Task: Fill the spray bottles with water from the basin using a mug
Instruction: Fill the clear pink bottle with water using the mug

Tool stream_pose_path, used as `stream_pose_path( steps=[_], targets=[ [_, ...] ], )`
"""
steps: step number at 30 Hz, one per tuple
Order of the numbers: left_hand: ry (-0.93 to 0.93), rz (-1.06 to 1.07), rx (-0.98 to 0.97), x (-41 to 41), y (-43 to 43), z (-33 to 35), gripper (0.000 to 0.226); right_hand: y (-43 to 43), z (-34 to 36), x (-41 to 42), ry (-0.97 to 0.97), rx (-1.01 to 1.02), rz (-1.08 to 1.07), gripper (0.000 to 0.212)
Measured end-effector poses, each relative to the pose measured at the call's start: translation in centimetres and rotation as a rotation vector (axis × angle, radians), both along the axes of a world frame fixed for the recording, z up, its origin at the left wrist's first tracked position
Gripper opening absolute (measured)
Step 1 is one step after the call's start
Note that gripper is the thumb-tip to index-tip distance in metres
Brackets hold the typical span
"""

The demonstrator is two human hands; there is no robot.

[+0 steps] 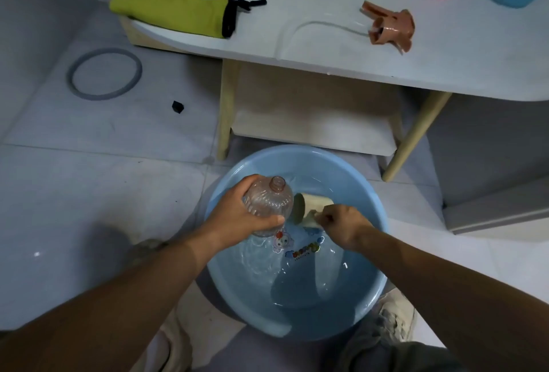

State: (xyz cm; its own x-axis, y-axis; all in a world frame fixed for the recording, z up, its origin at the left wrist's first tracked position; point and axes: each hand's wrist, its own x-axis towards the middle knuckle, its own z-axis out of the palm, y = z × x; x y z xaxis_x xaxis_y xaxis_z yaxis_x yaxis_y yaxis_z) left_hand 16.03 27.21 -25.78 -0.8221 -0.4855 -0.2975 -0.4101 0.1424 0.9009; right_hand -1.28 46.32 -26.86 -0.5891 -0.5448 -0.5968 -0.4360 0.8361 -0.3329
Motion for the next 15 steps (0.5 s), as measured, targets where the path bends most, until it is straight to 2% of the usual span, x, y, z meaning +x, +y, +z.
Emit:
stream_pose_path(
  steps=[6,11,15],
  targets=[
    [0.019,0.017,-0.030,0.1,0.0,0.3,0.086,0.4,3.1,-1.0,-0.291,-0.389,-0.444,0.030],
    [0.056,0.036,-0.021,-0.3,0.5,0.7,0.088,0.6,7.3,-1.7,-0.356,-0.605,-0.502,0.039],
    [0.097,0.047,-0.014,-0.8,0.8,1.0,0.085,1.3,10.8,-2.3,-0.269,-0.636,-0.419,0.031]
  ],
)
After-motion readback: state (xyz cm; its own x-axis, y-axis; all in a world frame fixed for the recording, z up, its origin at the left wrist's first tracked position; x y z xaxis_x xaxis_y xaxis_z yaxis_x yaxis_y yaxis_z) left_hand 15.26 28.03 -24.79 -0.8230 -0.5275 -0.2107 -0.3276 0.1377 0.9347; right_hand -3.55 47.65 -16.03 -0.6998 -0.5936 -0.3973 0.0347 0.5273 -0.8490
